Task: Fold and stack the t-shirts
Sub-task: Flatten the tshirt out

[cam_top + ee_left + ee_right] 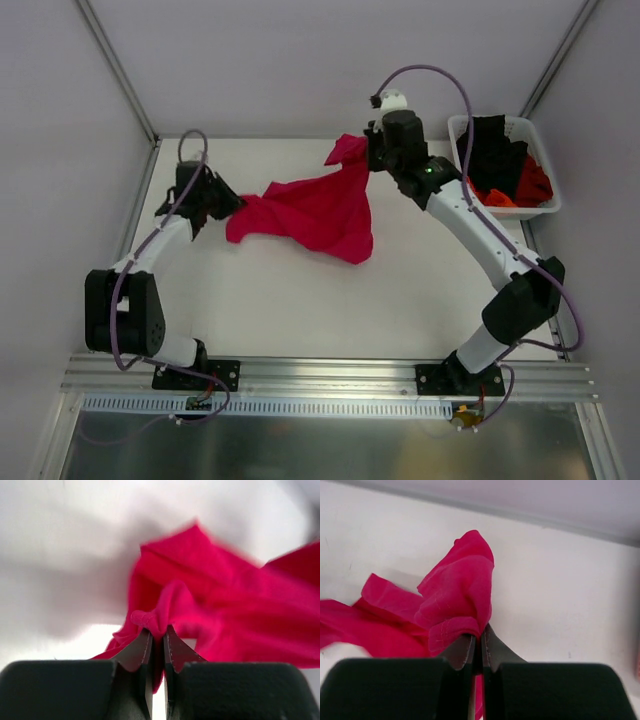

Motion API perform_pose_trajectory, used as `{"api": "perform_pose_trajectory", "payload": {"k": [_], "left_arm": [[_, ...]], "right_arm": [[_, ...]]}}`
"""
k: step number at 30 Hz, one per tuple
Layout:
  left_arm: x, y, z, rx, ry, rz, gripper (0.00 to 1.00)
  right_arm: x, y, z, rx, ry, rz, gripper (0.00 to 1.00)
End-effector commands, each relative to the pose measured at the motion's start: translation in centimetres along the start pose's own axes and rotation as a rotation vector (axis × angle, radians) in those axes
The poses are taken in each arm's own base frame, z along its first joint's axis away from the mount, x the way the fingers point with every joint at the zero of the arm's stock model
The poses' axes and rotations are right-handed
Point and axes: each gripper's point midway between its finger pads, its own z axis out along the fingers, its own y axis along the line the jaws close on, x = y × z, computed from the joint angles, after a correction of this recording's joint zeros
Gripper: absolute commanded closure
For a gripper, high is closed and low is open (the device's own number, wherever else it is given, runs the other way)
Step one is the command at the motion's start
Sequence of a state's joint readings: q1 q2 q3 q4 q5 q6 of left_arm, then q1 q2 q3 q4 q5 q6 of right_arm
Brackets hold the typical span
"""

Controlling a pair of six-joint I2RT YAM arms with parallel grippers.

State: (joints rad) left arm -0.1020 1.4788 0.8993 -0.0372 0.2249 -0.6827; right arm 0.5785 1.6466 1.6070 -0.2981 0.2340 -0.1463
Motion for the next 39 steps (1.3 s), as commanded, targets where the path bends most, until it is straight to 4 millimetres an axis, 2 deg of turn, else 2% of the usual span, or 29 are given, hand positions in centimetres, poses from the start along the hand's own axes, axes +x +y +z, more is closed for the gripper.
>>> {"api": "perform_pose_trajectory", "payload": {"k": [1,2,3,4,5,6,10,13,14,15,16,17,18,20,21,24,26,27,28,29,30,31,32,33,35,36,37,38,39], "left_arm": [[-11.2,-5.5,-8.1,0.104,-0.326,0.220,1.00],[-12.8,-5.5,-9.4,0.096,-0.365,0.242,1.00],[-15.0,-7.4,-11.4,0.125,-0.426,0.285,1.00],[-16.0,-8.3,-12.7,0.131,-0.461,0.354,1.00],[-16.5,-8.8,-13.5,0.133,-0.471,0.384,1.00],[-17.8,-10.5,-15.2,0.155,-0.514,0.413,1.00],[-19.2,-11.6,-18.6,0.123,-0.580,0.444,1.00],[-18.9,-11.4,-20.4,0.102,-0.617,0.492,1.00],[-18.7,-11.2,-20.7,0.094,-0.622,0.507,1.00],[-18.2,-10.3,-20.5,0.071,-0.612,0.509,1.00],[-17.8,-9.5,-21.1,0.041,-0.620,0.504,1.00],[-17.7,-8.6,-21.2,0.012,-0.622,0.490,1.00],[-17.1,-7.6,-21.0,-0.010,-0.606,0.476,1.00],[-16.1,-6.5,-22.2,-0.046,-0.606,0.460,1.00],[-15.6,-5.9,-22.4,-0.060,-0.603,0.455,1.00],[-15.3,-7.0,-25.3,-0.036,-0.656,0.476,1.00],[-15.0,-7.8,-27.4,-0.022,-0.678,0.481,1.00],[-15.5,-8.8,-29.3,-0.009,-0.718,0.484,1.00],[-15.5,-9.5,-30.7,0.006,-0.737,0.471,1.00],[-15.3,-9.9,-31.5,0.018,-0.740,0.461,1.00],[-14.9,-10.7,-33.1,0.040,-0.742,0.451,1.00],[-14.0,-11.9,-33.7,0.107,-0.719,0.439,1.00],[-13.3,-12.5,-34.1,0.145,-0.701,0.440,1.00],[-12.5,-12.9,-34.3,0.177,-0.680,0.433,1.00],[-11.2,-11.8,-34.0,0.167,-0.646,0.345,1.00],[-10.4,-10.0,-32.0,0.119,-0.594,0.293,1.00],[-9.2,-8.6,-30.7,0.084,-0.538,0.237,1.00],[-8.1,-7.6,-29.7,0.071,-0.499,0.206,1.00],[-6.1,-5.0,-26.6,0.018,-0.406,0.156,1.00]], "right_arm": [[-7.7,-4.0,-5.8,0.079,-0.196,0.051,1.00],[-8.1,-4.9,-6.3,0.096,-0.208,0.042,1.00],[-8.8,-5.5,-7.7,0.109,-0.233,0.034,1.00],[-8.9,-5.9,-8.2,0.127,-0.239,0.022,1.00],[-8.9,-6.8,-8.8,0.169,-0.242,0.013,1.00],[-9.0,-7.4,-9.4,0.191,-0.246,-0.012,1.00],[-9.9,-10.1,-13.2,0.305,-0.277,-0.003,1.00],[-9.1,-12.0,-14.5,0.384,-0.259,0.043,1.00],[-7.8,-12.8,-14.4,0.410,-0.221,0.048,1.00],[-7.1,-12.9,-14.2,0.409,-0.197,0.054,1.00],[-6.2,-13.0,-13.9,0.409,-0.169,0.078,1.00],[-4.7,-13.2,-13.5,0.409,-0.108,0.075,1.00],[-4.2,-13.2,-13.4,0.408,-0.084,0.080,1.00],[-3.1,-13.3,-13.4,0.404,-0.040,0.083,1.00],[-3.2,-13.1,-13.5,0.395,-0.041,0.082,1.00],[-3.8,-11.8,-14.0,0.304,-0.056,0.081,1.00],[-5.4,-10.0,-15.0,0.195,-0.080,0.075,1.00],[-6.0,-9.7,-15.6,0.173,-0.087,0.073,1.00],[-6.7,-9.5,-16.0,0.161,-0.092,0.074,1.00],[-8.7,-9.4,-18.2,0.149,-0.124,0.076,1.00],[-9.6,-9.5,-19.2,0.149,-0.133,0.067,1.00],[-10.3,-9.6,-19.4,0.152,-0.125,0.044,1.00],[-13.5,-9.6,-22.4,0.143,-0.215,0.047,1.00],[-13.2,-9.3,-23.0,0.122,-0.186,0.028,1.00],[-13.8,-9.0,-23.3,0.103,-0.191,0.016,1.00],[-12.7,-8.4,-22.0,0.074,-0.146,0.008,1.00],[-11.6,-8.0,-20.9,0.052,-0.104,0.001,1.00],[-10.3,-7.4,-19.0,0.031,-0.047,0.012,1.00],[-7.5,-6.4,-16.6,-0.014,0.051,0.020,1.00]]}}
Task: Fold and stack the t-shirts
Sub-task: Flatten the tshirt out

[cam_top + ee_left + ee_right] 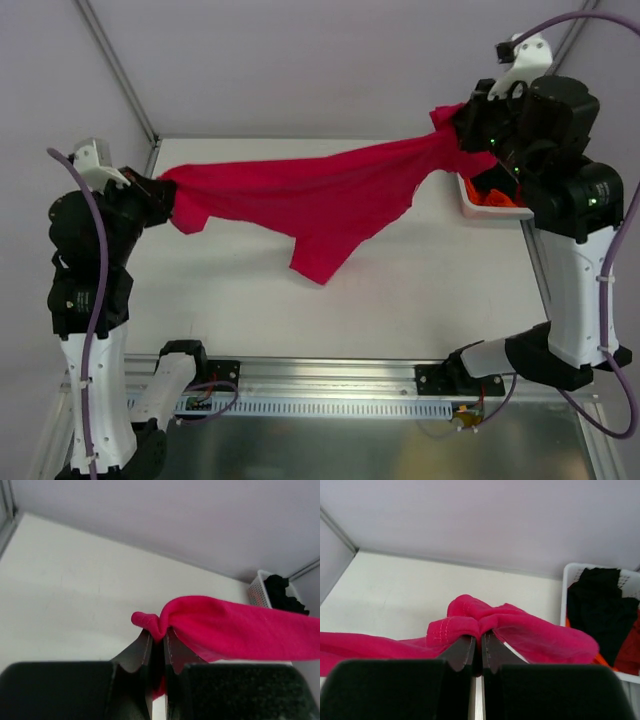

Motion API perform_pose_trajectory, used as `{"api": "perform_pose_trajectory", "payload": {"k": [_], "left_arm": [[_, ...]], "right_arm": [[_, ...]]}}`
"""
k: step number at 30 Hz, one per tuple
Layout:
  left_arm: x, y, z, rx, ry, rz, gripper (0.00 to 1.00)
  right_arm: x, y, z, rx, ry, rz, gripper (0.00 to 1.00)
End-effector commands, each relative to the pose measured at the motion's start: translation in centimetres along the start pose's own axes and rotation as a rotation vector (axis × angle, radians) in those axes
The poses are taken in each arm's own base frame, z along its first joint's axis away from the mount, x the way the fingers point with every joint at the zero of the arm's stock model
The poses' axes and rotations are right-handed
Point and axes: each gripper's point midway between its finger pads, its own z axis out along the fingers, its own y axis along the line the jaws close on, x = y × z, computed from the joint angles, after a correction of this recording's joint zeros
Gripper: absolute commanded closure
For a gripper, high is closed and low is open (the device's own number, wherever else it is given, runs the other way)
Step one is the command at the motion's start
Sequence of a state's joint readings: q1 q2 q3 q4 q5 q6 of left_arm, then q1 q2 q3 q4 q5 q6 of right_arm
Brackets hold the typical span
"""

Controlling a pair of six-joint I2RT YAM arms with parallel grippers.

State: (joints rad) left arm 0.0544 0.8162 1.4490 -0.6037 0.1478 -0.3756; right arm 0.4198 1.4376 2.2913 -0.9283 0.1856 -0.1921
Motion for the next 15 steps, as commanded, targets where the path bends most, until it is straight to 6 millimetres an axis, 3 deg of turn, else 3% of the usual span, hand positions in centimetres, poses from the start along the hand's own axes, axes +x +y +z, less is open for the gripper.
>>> {"api": "perform_pose_trajectory", "payload": {"k": [1,2,3,4,6,7,9,11,12,13,14,15], "left_arm": [[10.9,4.4,0.7,-0.163,0.300,-0.205,1.00],[12.8,4.9,0.5,-0.171,0.336,-0.224,1.00],[16.8,6.5,0.5,-0.209,0.413,-0.240,1.00],[17.8,6.9,-0.1,-0.190,0.406,-0.207,1.00],[19.3,7.7,0.0,-0.176,0.401,-0.167,1.00],[20.6,8.2,-0.3,-0.169,0.418,-0.128,0.99],[21.9,8.3,-0.6,-0.143,0.449,-0.105,0.58],[22.0,7.6,-1.0,-0.084,0.455,-0.081,0.14],[21.8,7.5,-1.0,-0.082,0.450,-0.078,0.01],[21.4,7.9,-0.9,-0.108,0.434,-0.065,0.01],[21.2,8.4,-0.6,-0.129,0.434,-0.048,0.01],[20.5,8.5,-0.3,-0.142,0.427,-0.034,0.01]], "right_arm": [[10.6,2.6,5.1,-0.114,0.358,-0.020,1.00],[11.6,3.9,6.5,-0.155,0.368,0.026,1.00],[13.1,5.8,7.3,-0.238,0.395,0.048,1.00],[17.1,6.4,8.4,-0.248,0.478,0.052,1.00],[18.5,9.0,10.0,-0.294,0.437,0.017,1.00],[20.9,9.9,10.9,-0.304,0.482,-0.007,1.00],[22.5,12.5,11.2,-0.357,0.515,-0.027,1.00],[25.5,14.9,10.9,-0.417,0.587,-0.018,1.00],[26.8,15.1,10.7,-0.422,0.607,-0.026,1.00],[28.0,15.5,10.2,-0.424,0.632,0.002,1.00],[30.8,15.4,8.8,-0.429,0.686,0.007,1.00],[31.7,15.5,8.3,-0.437,0.692,0.021,0.99]]}}
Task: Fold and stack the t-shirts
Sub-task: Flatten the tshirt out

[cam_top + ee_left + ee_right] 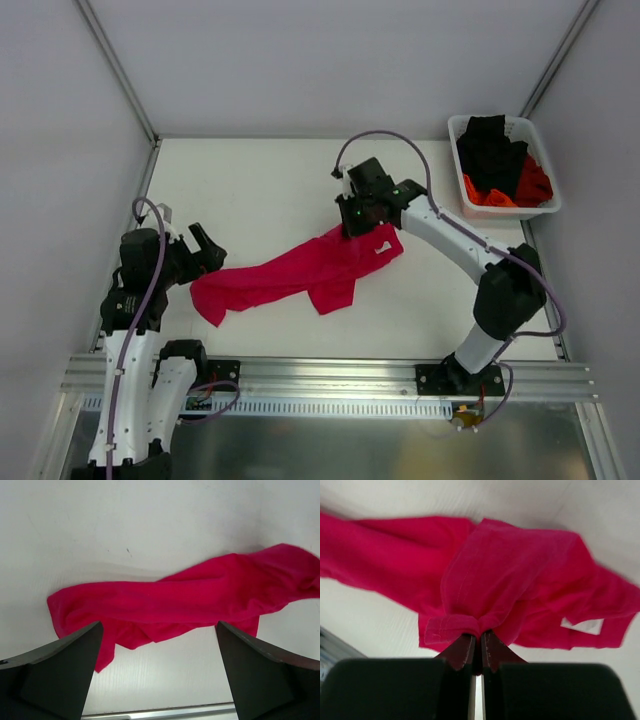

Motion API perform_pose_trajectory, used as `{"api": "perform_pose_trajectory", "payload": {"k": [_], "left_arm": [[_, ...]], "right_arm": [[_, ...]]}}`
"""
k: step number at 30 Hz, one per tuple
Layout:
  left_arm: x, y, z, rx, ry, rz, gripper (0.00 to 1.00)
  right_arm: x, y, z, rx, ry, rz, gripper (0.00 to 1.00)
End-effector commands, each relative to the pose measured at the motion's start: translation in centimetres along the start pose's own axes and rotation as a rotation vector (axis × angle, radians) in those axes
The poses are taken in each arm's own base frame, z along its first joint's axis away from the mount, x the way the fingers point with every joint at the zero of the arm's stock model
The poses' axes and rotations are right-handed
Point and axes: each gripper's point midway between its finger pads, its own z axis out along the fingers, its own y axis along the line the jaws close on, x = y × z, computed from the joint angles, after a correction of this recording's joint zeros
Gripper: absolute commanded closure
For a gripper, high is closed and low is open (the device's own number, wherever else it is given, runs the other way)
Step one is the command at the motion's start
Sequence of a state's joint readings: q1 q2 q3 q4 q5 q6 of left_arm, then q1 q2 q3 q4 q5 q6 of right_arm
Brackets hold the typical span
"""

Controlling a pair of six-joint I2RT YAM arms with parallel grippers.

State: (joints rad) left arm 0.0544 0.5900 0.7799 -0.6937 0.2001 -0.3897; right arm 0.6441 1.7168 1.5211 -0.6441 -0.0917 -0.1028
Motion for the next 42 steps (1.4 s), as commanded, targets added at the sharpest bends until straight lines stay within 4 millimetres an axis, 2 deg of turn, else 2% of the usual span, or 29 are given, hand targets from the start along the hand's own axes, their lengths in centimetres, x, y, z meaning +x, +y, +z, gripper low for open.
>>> {"api": "perform_pose_trajectory", "payload": {"k": [1,2,3,4,5,7,8,10,11,12,14,16,17,19,20,21,24,28,32,38,42], "left_arm": [[-3.3,-0.5,-0.2,-0.008,-0.077,0.076,0.01],[-3.4,0.2,1.1,-0.050,-0.027,0.070,0.01],[-4.1,0.0,1.5,-0.050,-0.014,0.072,0.01],[-4.2,-0.3,2.2,-0.036,0.014,0.083,0.01],[-3.4,-0.4,4.1,-0.019,0.107,0.070,0.01],[-3.7,-0.9,5.6,0.009,0.154,0.078,0.02],[-3.4,-1.3,7.2,0.031,0.191,0.095,0.03],[-3.3,-2.2,8.4,0.067,0.202,0.167,0.04],[-2.3,-3.1,9.4,0.089,0.236,0.214,0.04],[-1.4,-4.8,10.1,0.133,0.247,0.276,0.03],[0.8,-6.4,11.6,0.205,0.317,0.325,0.04],[3.1,-9.4,12.3,0.350,0.354,0.398,0.06],[4.4,-9.6,13.1,0.368,0.383,0.440,0.06],[5.7,-11.1,13.7,0.425,0.402,0.503,0.06],[6.6,-11.1,14.5,0.432,0.429,0.527,0.06],[6.8,-11.3,14.9,0.444,0.435,0.539,0.08],[6.9,-12.2,16.3,0.499,0.416,0.580,0.09],[8.3,-13.4,17.3,0.602,0.438,0.639,0.10],[11.0,-13.1,19.3,0.601,0.525,0.644,0.13],[13.0,-14.3,20.5,0.609,0.557,0.668,0.16],[14.3,-14.7,21.0,0.616,0.576,0.665,0.19]], "right_arm": [[0.3,2.8,-2.9,-0.114,-0.118,0.039,1.00],[1.1,3.3,-3.7,-0.141,-0.130,0.033,1.00],[4.1,3.9,-2.7,-0.171,-0.076,0.014,1.00],[5.4,4.3,-2.8,-0.187,-0.057,-0.003,1.00],[6.6,4.8,-3.5,-0.203,-0.048,-0.040,1.00],[10.3,3.0,-3.1,-0.119,0.039,-0.025,0.99],[11.4,1.9,-3.3,-0.059,0.065,0.012,1.00],[13.2,-1.1,-4.0,0.089,0.077,0.033,1.00],[13.0,-2.1,-4.4,0.145,0.058,0.073,1.00],[12.4,-3.5,-4.7,0.213,0.027,0.144,1.00],[10.7,-4.1,-5.0,0.229,-0.011,0.240,1.00],[9.6,-4.3,-3.9,0.207,0.009,0.336,1.00],[7.8,-4.0,-4.0,0.190,-0.017,0.338,1.00],[6.2,-3.5,-3.4,0.165,-0.022,0.300,1.00],[5.6,-3.5,-2.8,0.165,-0.015,0.291,1.00],[3.9,-3.2,-3.2,0.148,-0.051,0.279,1.00],[2.5,-2.9,-3.8,0.123,-0.088,0.230,1.00],[2.4,-3.5,-4.7,0.140,-0.112,0.220,1.00],[2.6,-4.3,-5.5,0.144,-0.130,0.256,1.00],[2.7,-4.6,-7.8,0.140,-0.188,0.270,1.00],[3.8,-5.0,-8.1,0.142,-0.206,0.272,1.00]]}}
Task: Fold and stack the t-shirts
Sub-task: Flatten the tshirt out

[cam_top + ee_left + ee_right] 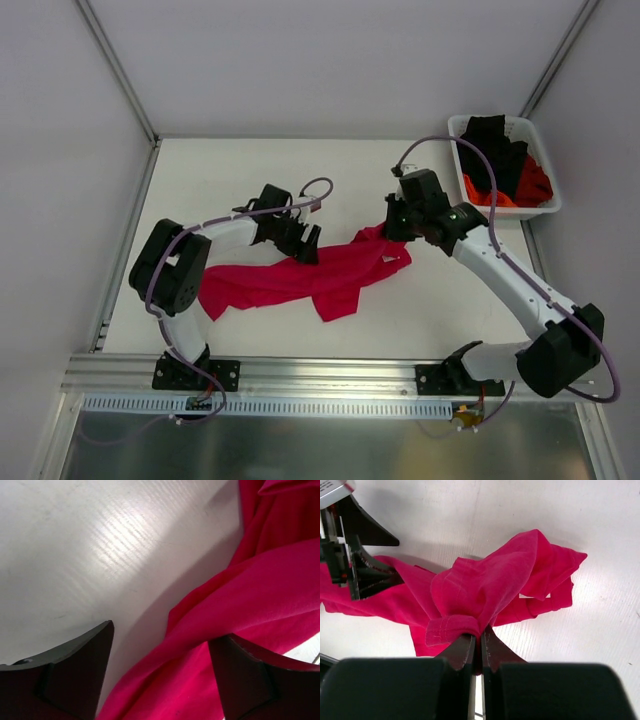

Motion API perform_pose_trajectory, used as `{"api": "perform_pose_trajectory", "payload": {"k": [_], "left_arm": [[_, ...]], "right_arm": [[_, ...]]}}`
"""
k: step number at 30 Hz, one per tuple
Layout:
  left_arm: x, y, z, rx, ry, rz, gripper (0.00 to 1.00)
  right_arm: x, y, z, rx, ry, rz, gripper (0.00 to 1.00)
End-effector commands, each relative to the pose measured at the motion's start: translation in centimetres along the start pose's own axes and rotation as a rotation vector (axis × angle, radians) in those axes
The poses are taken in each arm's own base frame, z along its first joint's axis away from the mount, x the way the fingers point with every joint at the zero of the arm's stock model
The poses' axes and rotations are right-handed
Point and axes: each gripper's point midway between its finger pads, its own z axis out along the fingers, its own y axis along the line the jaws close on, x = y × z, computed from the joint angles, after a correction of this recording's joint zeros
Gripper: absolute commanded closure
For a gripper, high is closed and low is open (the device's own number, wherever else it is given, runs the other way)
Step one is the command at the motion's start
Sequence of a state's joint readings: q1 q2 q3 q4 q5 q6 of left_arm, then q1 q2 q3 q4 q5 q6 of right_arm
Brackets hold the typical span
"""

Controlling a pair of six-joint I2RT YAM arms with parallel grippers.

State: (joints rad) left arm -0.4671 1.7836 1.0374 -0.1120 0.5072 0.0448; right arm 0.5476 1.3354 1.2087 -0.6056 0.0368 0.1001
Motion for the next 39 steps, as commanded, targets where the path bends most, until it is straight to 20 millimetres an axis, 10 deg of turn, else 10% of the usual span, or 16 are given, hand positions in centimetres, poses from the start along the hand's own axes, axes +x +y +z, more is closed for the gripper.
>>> {"api": "perform_pose_trajectory", "payload": {"k": [1,8,15,21,25,30,33,37,39], "left_arm": [[-1.1,-0.6,1.1,0.037,-0.024,0.034,0.27],[-4.7,-0.6,-1.9,-0.062,-0.139,0.042,1.00],[-11.7,3.3,-14.8,-0.561,-0.489,-0.081,1.00],[-8.9,0.1,-16.0,-0.460,-0.510,-0.055,1.00],[-3.2,-3.8,-13.2,-0.288,-0.414,-0.038,0.87],[1.2,-5.4,-13.1,-0.244,-0.337,-0.082,0.24],[2.1,-2.4,-14.8,-0.443,-0.350,-0.160,0.01],[1.9,0.4,-17.5,-0.647,-0.380,-0.236,0.01],[1.5,1.1,-18.1,-0.678,-0.396,-0.281,0.01]], "right_arm": [[-0.1,-0.3,-1.1,-0.021,-0.045,0.005,1.00],[-1.9,-0.5,-1.0,0.006,-0.073,0.016,1.00],[-6.6,0.5,-2.0,0.019,-0.147,0.031,1.00],[-10.8,1.2,-3.4,0.046,-0.198,-0.009,1.00],[-11.6,1.3,-4.8,0.051,-0.199,-0.009,1.00],[-8.7,3.7,-4.5,-0.080,-0.135,-0.092,1.00],[-3.3,6.6,-2.2,-0.185,0.027,-0.104,1.00],[3.5,7.7,0.3,-0.196,0.215,-0.070,0.99],[6.5,7.5,1.2,-0.195,0.301,-0.076,0.81]]}}
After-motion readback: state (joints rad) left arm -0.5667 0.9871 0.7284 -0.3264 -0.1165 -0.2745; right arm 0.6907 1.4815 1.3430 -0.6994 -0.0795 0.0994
